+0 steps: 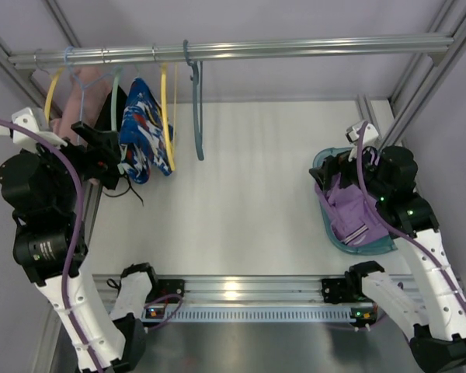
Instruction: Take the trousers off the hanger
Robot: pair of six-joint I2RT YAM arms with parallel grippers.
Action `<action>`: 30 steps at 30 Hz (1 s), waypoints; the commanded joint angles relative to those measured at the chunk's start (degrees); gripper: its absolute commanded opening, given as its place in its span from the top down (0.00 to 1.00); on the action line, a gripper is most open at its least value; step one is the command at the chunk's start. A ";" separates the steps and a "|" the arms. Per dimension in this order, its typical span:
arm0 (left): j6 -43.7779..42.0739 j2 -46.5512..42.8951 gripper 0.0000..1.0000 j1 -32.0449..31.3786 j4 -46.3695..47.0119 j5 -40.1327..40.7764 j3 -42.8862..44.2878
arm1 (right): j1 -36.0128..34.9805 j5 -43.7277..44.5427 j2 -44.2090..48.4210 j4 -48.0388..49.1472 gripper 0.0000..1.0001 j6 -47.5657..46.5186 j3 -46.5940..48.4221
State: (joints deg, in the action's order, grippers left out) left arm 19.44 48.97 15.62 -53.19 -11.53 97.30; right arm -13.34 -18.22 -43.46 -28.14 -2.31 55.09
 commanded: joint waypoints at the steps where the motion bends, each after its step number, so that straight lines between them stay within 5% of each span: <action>1: 4.02 1.82 0.05 1.78 2.56 -7.01 -2.19 | 0.07 -2.26 -0.83 4.76 0.00 0.81 3.27; 13: 7.88 18.15 0.11 1.87 8.63 -15.98 7.45 | -0.63 -2.26 1.97 5.12 0.01 1.69 1.34; 30: 2.71 24.24 0.19 3.54 10.12 -19.14 8.26 | -0.63 -1.03 4.70 2.74 0.00 -0.24 1.42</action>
State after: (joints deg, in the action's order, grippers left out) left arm 24.10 72.69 17.89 -45.76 -29.10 106.15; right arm -13.72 -19.49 -39.40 -26.30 -1.54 55.22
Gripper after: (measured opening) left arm 0.813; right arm 0.993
